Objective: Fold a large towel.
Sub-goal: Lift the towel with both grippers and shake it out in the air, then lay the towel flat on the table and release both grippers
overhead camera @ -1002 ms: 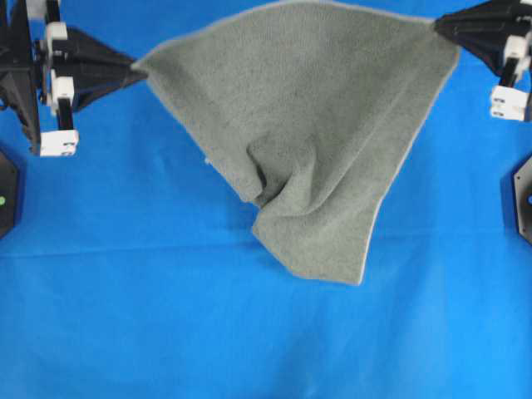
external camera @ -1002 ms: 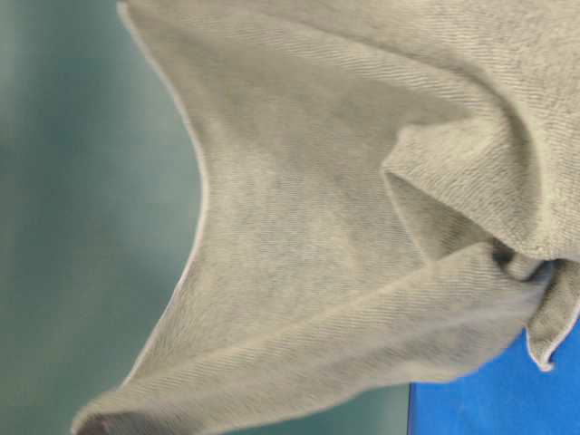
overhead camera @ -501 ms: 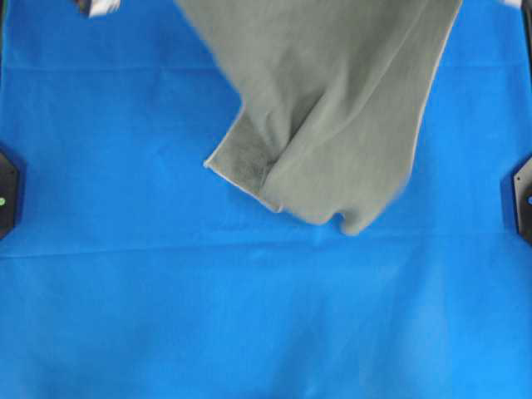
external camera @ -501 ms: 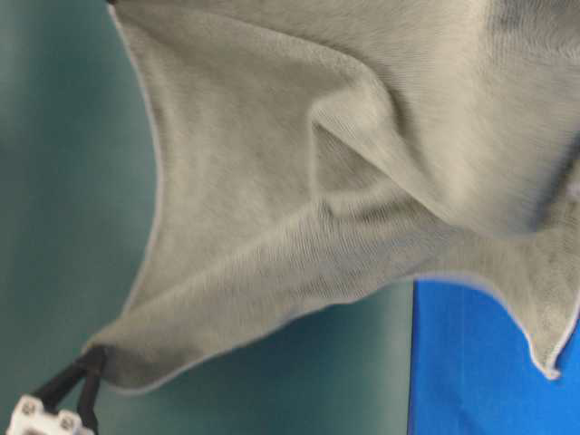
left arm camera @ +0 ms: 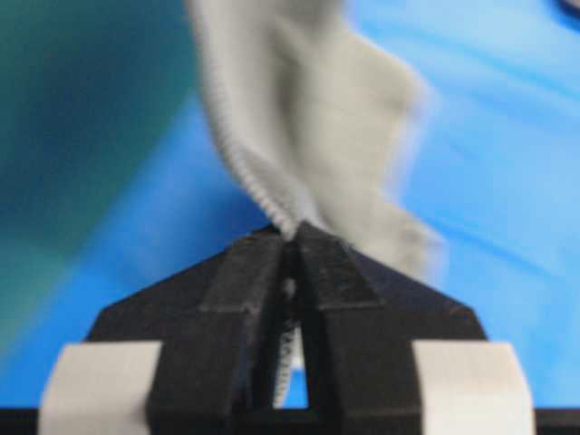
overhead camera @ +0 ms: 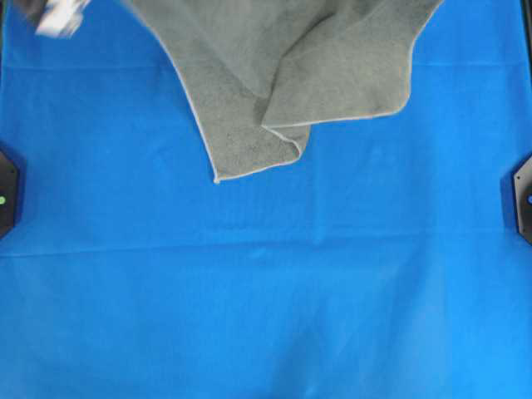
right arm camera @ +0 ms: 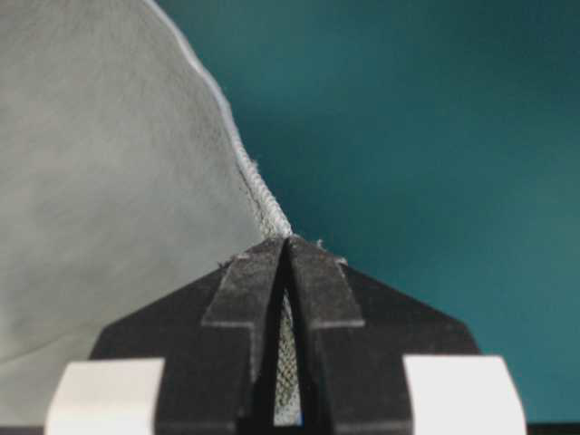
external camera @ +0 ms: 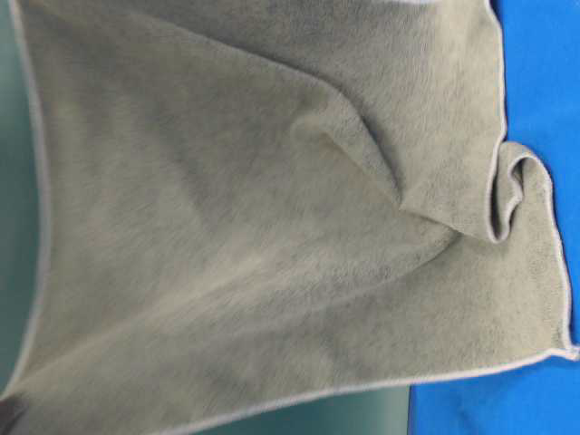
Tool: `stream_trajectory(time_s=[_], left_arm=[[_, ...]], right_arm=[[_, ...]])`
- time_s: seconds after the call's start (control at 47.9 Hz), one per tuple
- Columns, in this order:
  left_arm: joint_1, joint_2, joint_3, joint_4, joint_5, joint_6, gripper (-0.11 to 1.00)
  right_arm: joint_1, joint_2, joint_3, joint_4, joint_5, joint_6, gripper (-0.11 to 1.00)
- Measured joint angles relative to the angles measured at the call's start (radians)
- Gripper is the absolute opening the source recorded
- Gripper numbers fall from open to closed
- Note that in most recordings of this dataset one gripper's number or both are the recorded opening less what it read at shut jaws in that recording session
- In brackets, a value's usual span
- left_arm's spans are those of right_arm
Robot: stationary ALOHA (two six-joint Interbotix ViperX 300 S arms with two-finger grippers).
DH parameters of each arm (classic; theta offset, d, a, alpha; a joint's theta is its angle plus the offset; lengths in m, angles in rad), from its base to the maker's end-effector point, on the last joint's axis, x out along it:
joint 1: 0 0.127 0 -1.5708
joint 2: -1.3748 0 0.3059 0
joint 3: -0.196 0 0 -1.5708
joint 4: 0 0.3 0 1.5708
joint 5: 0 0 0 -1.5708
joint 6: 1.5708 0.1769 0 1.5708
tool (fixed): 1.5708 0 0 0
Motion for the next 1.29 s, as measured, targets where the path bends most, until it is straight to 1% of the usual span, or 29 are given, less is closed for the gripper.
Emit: stream_trajectory(time_s=[0.083,0.104,0.146,0.23,0.313,0.397,0.48,0.584,0.668,0.751,0.856,0.918,0.981,1.044,1.127,1.211,1.252,1.294], left_arm=[[-0.1,-0.058,0.002,0.0,0.046,-0.092,0.01],[-0.14,-0.077,0.003,-0.002,0.058,-0.121,0.01],[-0.201,-0.106,0.003,-0.002,0.074,-0.147,0.01],[-0.313,-0.153,0.002,-0.005,0.112,-0.222,0.01],[-0.396,-0.176,-0.02,-0.005,0.143,-0.27,0.0],[-0.463,-0.183,-0.069,-0.005,0.178,-0.311,0.0],[-0.514,-0.181,-0.123,-0.005,0.219,-0.334,0.01],[-0.545,-0.166,-0.187,-0.005,0.268,-0.359,0.0],[-0.555,-0.141,-0.249,-0.003,0.288,-0.368,0.01],[-0.56,-0.129,-0.288,0.002,0.291,-0.368,0.01],[-0.558,-0.127,-0.305,0.008,0.296,-0.368,0.01],[-0.537,-0.127,-0.304,0.011,0.299,-0.368,0.0],[-0.499,-0.127,-0.288,0.011,0.302,-0.37,0.01],[-0.442,-0.127,-0.259,0.012,0.31,-0.373,0.0],[-0.354,-0.121,-0.204,0.012,0.313,-0.373,0.0],[-0.238,-0.114,-0.123,0.012,0.311,-0.368,0.0],[-0.184,-0.106,-0.086,0.012,0.311,-0.364,0.0],[-0.133,-0.097,-0.048,0.012,0.308,-0.356,0.0]], right_arm=[[0.11,-0.035,-0.009,0.057,0.069,0.015,0.03],[0.14,-0.044,-0.012,0.075,0.087,0.021,0.03],[0.204,-0.058,-0.021,0.11,0.118,0.028,0.03],[0.321,-0.069,-0.034,0.167,0.161,0.028,0.03],[0.42,-0.075,-0.049,0.198,0.173,0.029,0.03],[0.511,-0.078,-0.071,0.212,0.176,0.032,0.03],[0.595,-0.078,-0.101,0.235,0.175,0.032,0.03],[0.698,-0.077,-0.149,0.252,0.15,0.032,0.03],[0.739,-0.075,-0.187,0.253,0.127,0.034,0.03],[0.746,-0.075,-0.209,0.25,0.114,0.034,0.03],[0.746,-0.075,-0.218,0.235,0.103,0.041,0.03],[0.738,-0.077,-0.218,0.212,0.1,0.063,0.03],[0.703,-0.077,-0.209,0.176,0.098,0.106,0.03],[0.65,-0.077,-0.186,0.133,0.098,0.164,0.03],[0.566,-0.077,-0.137,0.077,0.103,0.261,0.03],[0.471,-0.075,-0.078,0.015,0.126,0.353,0.03],[0.425,-0.072,-0.052,-0.012,0.138,0.387,0.03],[0.38,-0.067,-0.023,-0.051,0.149,0.42,0.03]])
